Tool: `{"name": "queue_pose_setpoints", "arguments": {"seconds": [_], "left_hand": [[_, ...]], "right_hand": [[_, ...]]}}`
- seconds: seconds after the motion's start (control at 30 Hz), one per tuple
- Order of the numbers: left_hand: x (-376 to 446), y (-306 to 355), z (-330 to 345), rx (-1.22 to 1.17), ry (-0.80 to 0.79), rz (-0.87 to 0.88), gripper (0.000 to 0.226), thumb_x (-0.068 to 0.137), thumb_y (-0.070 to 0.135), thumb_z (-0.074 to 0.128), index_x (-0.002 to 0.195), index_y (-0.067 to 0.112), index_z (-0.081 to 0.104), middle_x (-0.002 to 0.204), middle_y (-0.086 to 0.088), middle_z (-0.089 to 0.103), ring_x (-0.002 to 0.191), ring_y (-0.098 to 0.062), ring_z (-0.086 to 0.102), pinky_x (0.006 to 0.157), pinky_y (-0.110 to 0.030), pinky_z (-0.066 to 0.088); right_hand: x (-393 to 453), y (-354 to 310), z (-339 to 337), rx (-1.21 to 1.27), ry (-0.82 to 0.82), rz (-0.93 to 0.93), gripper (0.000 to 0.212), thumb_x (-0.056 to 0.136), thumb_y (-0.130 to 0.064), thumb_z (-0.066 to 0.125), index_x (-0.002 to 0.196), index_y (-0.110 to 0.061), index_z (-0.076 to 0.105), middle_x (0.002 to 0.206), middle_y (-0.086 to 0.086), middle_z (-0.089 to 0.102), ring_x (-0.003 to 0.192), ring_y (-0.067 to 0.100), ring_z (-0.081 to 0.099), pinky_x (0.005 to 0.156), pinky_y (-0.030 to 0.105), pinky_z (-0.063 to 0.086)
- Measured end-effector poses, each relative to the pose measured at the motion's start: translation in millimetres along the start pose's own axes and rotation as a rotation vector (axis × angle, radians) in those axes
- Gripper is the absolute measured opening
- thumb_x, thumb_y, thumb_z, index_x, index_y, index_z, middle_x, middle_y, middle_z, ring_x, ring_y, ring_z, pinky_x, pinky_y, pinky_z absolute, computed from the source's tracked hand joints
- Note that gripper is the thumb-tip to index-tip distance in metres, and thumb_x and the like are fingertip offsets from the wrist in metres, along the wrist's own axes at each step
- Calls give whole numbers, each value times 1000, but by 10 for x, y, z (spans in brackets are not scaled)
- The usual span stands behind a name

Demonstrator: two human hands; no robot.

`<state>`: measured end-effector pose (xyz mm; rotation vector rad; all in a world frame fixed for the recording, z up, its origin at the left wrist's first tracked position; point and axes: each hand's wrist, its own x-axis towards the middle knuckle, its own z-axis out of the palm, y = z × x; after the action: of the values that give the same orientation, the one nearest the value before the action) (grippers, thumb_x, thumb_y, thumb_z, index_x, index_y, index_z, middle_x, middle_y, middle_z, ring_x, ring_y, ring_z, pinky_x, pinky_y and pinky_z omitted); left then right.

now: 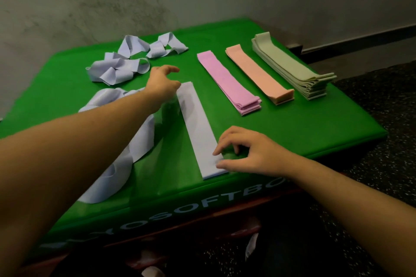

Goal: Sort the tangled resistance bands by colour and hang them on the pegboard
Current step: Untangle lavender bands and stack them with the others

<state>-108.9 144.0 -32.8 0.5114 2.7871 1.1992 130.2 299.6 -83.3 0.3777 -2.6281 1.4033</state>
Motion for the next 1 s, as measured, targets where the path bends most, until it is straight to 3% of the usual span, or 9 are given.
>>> {"name": "queue_pose_setpoints", "arguments": {"seconds": [0.1, 0.17, 0.27, 0.4, 0.53, 0.63, 0.77, 0.87, 1.0], "left_hand": [[-173, 39, -210, 42, 1, 94, 26, 94, 7, 59, 117, 18, 65, 127, -7, 62, 76, -18, 59, 61, -30, 53], [-331, 8, -354, 53, -44, 122, 17, 95, 10, 58, 106, 18, 69, 112, -7, 70, 82, -18, 61, 73, -33, 54], [-591, -145, -569, 235, -75, 256, 13, 96, 21, 60, 103, 21, 71, 108, 2, 69, 96, -16, 64, 90, -35, 52], [-829, -432, -835, 540, -37, 390, 44, 85, 58, 46, 110, 29, 70, 115, 0, 68, 105, -23, 61, 92, -41, 48], [-893, -738, -965, 584, -78, 311, 72, 77, 85, 27, 123, 40, 60, 131, 8, 60, 119, -19, 54, 101, -47, 43], [-900, -973, -968, 578, -87, 249, 70, 76, 89, 26, 123, 45, 54, 132, 15, 55, 119, -16, 53, 100, -52, 42], [-879, -1188, -877, 544, -33, 212, 68, 76, 87, 28, 123, 44, 53, 136, 15, 47, 120, -17, 51, 95, -46, 47], [-867, -1225, -768, 599, 46, 266, 66, 78, 84, 25, 123, 43, 52, 145, 13, 41, 125, -20, 48, 96, -44, 42], [-835, -1262, -685, 600, 67, 215, 70, 77, 83, 18, 133, 47, 40, 158, 15, 27, 135, -20, 38, 101, -46, 34]], "right_hand": [[23, -56, -21, 113, 40, 81, 13, 85, -32, 77, 95, -25, 75, 84, -11, 64, 66, 20, 50, 62, 27, 42], [59, -85, -31, 168, 45, 166, 6, 89, -22, 72, 95, -23, 74, 75, -19, 65, 62, 13, 49, 57, 20, 40], [137, -144, -23, 148, 102, 210, 8, 91, -19, 68, 93, -26, 72, 78, -17, 69, 66, 12, 59, 60, 21, 49], [314, -276, 22, 146, 149, 222, 14, 92, -13, 66, 98, -26, 69, 85, 3, 71, 76, 16, 64, 71, 23, 52], [677, -379, 78, 24, 102, 247, 14, 93, -19, 65, 103, -28, 67, 87, 2, 71, 75, 9, 64, 73, 25, 52], [1031, -428, 146, -65, 76, 263, 12, 93, -21, 64, 103, -24, 69, 92, 2, 71, 74, 11, 61, 70, 25, 49], [1536, -490, 297, -166, 33, 240, 9, 93, -20, 62, 96, -25, 68, 86, -8, 65, 74, 6, 58, 64, 16, 43], [1893, -481, 437, -248, 78, 227, 10, 89, -18, 62, 93, -24, 69, 81, -9, 62, 81, 14, 61, 64, 22, 44], [2281, -396, 609, -437, 120, 214, 13, 86, -32, 63, 98, -29, 66, 98, -2, 65, 99, 23, 62, 84, 35, 50]]}}
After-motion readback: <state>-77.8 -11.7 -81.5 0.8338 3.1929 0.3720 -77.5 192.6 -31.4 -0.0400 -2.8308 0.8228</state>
